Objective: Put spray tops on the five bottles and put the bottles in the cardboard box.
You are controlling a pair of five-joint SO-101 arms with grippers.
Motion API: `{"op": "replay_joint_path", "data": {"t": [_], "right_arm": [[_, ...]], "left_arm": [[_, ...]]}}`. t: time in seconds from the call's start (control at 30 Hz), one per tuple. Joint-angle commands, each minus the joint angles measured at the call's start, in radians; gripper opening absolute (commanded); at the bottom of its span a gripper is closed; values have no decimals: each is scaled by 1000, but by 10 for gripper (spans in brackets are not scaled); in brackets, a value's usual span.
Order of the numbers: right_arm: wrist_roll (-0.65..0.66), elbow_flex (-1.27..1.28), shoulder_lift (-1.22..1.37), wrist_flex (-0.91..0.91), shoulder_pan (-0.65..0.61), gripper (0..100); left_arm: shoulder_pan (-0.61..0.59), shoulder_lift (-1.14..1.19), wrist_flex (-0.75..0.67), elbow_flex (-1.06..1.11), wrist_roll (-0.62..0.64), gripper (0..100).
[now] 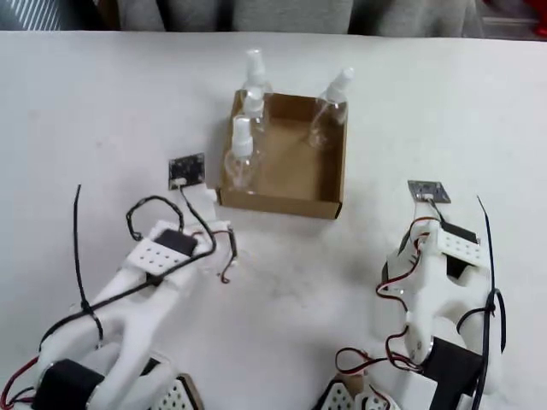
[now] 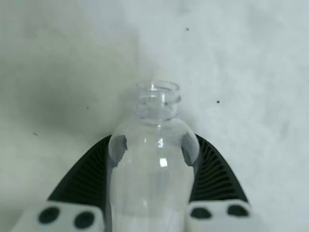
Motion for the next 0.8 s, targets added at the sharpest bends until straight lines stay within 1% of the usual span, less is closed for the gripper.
{"op": "replay_joint_path", "data": {"t": [0.0,0.07,0.17,0.3,0.37,0.43,0.5,0.57,0.67,0.77], "right_arm": [[25,3,-33,-10,-7,19],[26,3,-33,-10,-7,19],[28,3,-33,-10,-7,19],[29,3,-33,-10,-7,19],[29,3,-33,-10,-7,19],[29,3,-33,-10,-7,19],[29,3,-33,-10,-7,19],[29,3,-33,-10,-7,19],[29,3,-33,-10,-7,19],[29,3,-33,-10,-7,19]], "left_arm": [[-5,-157,147,-94,52,27],[1,-223,189,-94,52,27],[2,-297,210,-75,52,28],[15,-325,130,0,52,38],[18,-325,94,28,52,92],[36,-325,91,41,54,157],[51,-325,91,46,71,190],[51,-325,86,46,109,177],[50,-323,83,46,115,164],[50,-323,83,49,115,191]]}}
